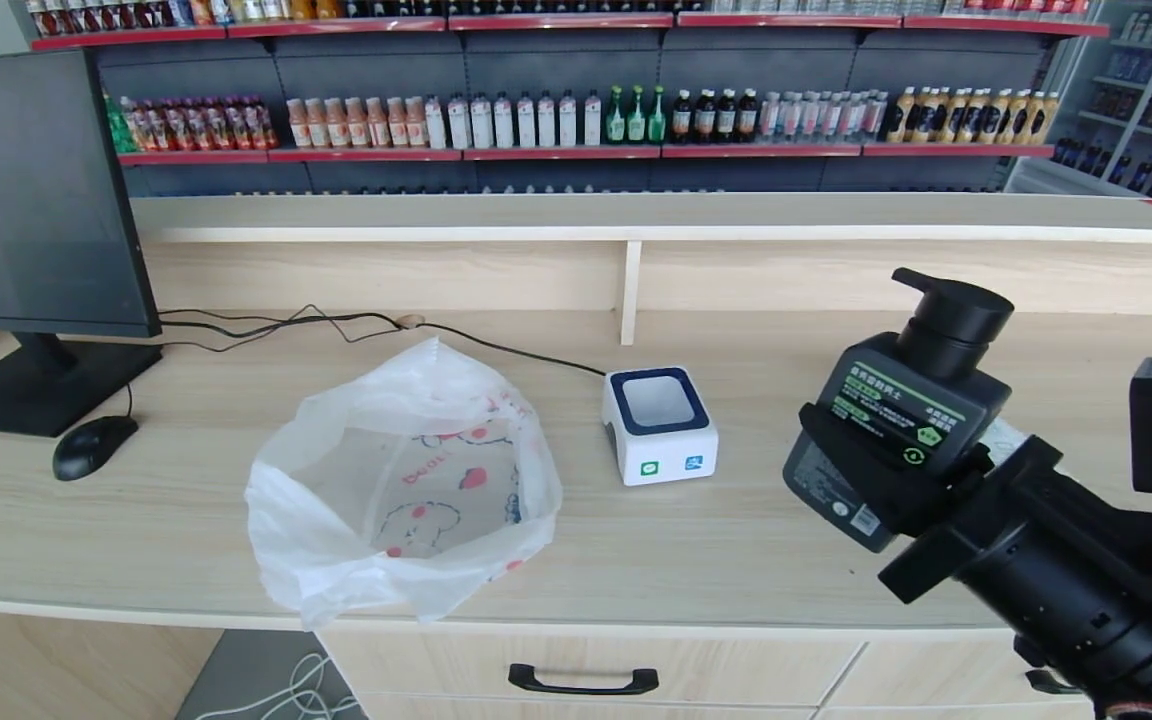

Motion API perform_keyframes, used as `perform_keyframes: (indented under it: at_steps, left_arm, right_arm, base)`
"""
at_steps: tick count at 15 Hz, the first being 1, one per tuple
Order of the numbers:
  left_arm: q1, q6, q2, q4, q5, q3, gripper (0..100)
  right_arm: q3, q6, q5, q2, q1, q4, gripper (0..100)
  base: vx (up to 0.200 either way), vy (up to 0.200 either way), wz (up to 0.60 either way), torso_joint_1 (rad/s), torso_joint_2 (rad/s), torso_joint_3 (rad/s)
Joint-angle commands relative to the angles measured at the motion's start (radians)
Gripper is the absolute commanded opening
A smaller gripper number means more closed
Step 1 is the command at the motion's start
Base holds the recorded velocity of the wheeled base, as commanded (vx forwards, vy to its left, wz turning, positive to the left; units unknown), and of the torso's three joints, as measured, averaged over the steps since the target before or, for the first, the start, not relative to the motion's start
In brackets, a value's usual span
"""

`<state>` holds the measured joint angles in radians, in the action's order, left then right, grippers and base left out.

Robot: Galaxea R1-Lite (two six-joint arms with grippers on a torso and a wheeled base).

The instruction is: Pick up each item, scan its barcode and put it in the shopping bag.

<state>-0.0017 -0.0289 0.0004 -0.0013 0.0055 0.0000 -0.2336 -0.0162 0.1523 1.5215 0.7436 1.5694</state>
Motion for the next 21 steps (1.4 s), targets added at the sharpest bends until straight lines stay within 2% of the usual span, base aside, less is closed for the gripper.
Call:
perform_keyframes:
  at_steps: [1,2,6,7,12,18,21]
  left_arm:
    - [0.0,0.0,0.0,0.0,-0.001,0.0,100]
    - [0.0,0.001,0.0,0.0,-0.001,0.0,100]
    - [0.0,-0.002,0.0,0.0,0.001,0.0,100]
    - [0.0,-0.002,0.0,0.0,0.001,0.0,100]
    - [0.0,-0.002,0.0,0.0,0.001,0.0,100]
    - [0.0,0.0,0.0,0.0,-0.001,0.0,100]
    - [0.0,-0.002,0.0,0.0,-0.001,0.0,100]
  right_arm:
    - [-0.007,0.001,0.001,-0.009,-0.035,0.001,0]
    - [-0.007,0.001,0.001,-0.009,-0.05,0.001,0]
    - [-0.055,0.021,0.001,0.014,-0.357,0.001,0]
    - [-0.069,0.021,0.001,0.014,-0.379,0.001,0]
    - [-0.125,0.024,0.001,0.063,-0.391,0.001,0]
    - [-0.121,0.024,0.001,0.071,-0.391,0.001,0]
    - [-0.118,0.024,0.001,0.065,-0.389,0.001,0]
  base:
    - [0.0,0.0,0.0,0.0,0.0,0.0]
    - [0.0,0.0,0.0,0.0,0.0,0.0]
    - [0.0,0.0,0.0,0.0,0.0,0.0]
    - [0.0,0.0,0.0,0.0,0.0,0.0]
    - [-0.16,0.0,0.0,0.005,0.01,0.001]
    - [0.0,0.0,0.0,0.0,0.0,0.0]
    - [0.0,0.2,0.0,0.001,0.0,0.002]
